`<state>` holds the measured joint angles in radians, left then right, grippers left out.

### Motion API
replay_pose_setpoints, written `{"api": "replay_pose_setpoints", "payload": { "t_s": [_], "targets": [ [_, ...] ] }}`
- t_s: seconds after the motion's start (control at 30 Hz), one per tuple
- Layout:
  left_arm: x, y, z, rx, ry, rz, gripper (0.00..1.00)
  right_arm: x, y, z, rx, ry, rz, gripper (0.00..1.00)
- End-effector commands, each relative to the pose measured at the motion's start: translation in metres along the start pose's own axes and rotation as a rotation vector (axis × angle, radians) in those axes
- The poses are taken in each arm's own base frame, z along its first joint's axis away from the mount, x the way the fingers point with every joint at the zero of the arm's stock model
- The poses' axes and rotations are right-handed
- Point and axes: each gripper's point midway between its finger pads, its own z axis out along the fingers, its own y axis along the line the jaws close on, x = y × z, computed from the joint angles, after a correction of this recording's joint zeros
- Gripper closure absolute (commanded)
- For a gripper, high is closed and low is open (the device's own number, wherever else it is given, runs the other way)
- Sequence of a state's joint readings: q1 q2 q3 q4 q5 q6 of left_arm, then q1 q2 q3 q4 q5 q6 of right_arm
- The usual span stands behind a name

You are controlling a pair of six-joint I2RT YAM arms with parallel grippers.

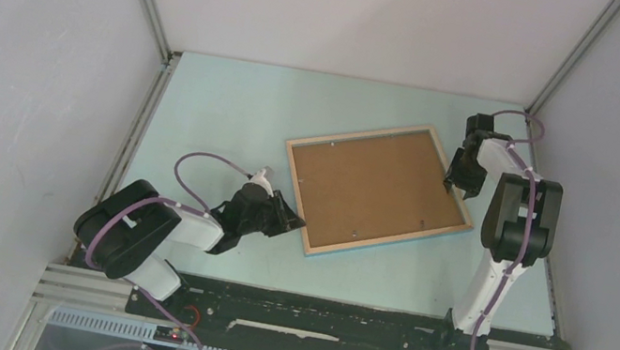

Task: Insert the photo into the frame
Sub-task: Install the photo frame at the center of the board.

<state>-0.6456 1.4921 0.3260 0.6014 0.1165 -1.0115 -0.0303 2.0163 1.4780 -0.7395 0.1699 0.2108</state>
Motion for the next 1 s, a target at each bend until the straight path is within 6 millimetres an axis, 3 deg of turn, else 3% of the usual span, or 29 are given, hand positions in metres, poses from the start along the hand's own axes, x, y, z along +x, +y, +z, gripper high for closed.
{"api": "replay_pose_setpoints", "payload": {
  "t_s": [0.0,0.37,0.53,0.7,0.8,0.87,0.97],
  "targets": [
    [-0.007,-0.017,0.003,0.053,-0.015,0.035,0.72,0.002,0.017,0.010,-0.042,0.016,-0.006,0.48],
    [-0.007,-0.018,0.003,0.056,-0.015,0.037,0.71,-0.006,0.023,0.013,-0.069,-0.006,-0.010,0.84],
    [-0.004,-0.019,0.004,0.066,-0.002,0.041,0.69,-0.015,0.044,0.006,-0.162,-0.028,-0.014,0.96],
    [0.010,-0.036,0.004,0.126,0.046,0.093,0.48,-0.025,0.089,-0.008,-0.249,-0.058,-0.122,0.96],
    [0.020,-0.048,0.002,0.165,0.091,0.116,0.37,-0.028,0.114,-0.014,-0.265,-0.067,-0.179,0.90],
    [0.025,-0.054,-0.004,0.189,0.101,0.127,0.30,-0.030,0.125,-0.026,-0.276,-0.081,-0.182,0.78],
    [0.022,-0.061,-0.019,0.207,0.075,0.146,0.17,-0.030,0.133,-0.064,-0.316,-0.149,-0.166,0.56]
  ]
}}
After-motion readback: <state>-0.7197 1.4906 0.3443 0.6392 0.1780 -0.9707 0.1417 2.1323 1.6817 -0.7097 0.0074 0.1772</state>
